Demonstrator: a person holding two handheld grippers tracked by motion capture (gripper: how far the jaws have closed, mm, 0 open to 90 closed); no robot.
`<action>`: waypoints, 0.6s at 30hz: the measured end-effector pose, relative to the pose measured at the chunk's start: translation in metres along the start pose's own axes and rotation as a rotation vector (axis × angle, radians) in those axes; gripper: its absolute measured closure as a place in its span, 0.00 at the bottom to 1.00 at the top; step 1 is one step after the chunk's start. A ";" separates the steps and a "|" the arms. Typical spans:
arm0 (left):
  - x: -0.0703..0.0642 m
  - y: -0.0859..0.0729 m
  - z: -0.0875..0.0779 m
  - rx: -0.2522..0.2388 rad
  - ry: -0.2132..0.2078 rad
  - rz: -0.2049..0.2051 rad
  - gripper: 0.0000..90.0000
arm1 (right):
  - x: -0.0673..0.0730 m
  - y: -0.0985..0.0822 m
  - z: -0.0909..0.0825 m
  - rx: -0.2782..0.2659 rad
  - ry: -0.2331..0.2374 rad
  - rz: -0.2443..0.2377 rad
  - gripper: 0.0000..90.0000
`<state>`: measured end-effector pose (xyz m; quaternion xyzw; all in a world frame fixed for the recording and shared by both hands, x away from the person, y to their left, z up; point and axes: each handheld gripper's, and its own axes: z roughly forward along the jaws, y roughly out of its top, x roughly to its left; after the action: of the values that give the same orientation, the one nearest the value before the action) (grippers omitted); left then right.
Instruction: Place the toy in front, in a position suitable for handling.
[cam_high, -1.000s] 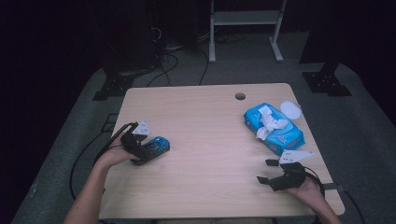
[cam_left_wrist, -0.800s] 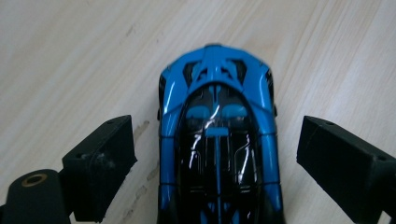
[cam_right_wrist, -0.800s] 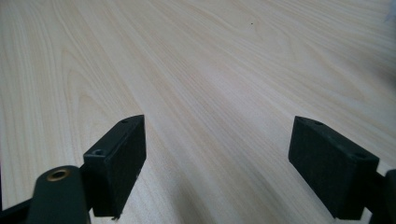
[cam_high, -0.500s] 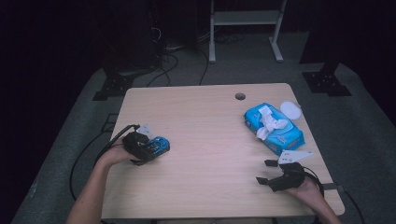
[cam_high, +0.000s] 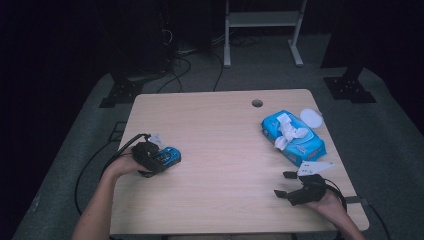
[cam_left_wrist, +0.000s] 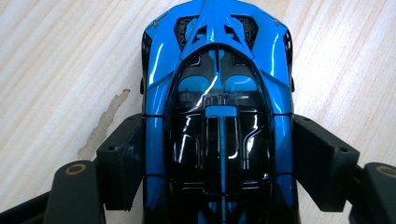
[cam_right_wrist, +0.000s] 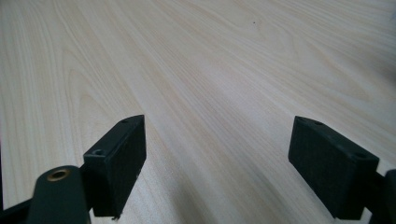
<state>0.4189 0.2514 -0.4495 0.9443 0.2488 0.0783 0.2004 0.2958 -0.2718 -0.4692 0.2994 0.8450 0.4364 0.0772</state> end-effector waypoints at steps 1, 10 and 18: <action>0.000 0.001 0.000 0.005 0.002 -0.001 0.29 | 0.000 0.000 0.000 -0.001 0.000 0.000 0.21; 0.000 0.002 -0.004 0.008 0.004 0.007 0.31 | 0.000 0.000 -0.001 -0.005 0.001 0.000 0.21; -0.001 0.002 -0.015 -0.025 0.032 0.012 0.31 | 0.000 0.000 -0.002 -0.008 0.003 0.003 0.21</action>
<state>0.4154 0.2548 -0.4350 0.9419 0.2452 0.0979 0.2075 0.2954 -0.2733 -0.4685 0.2997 0.8429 0.4402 0.0765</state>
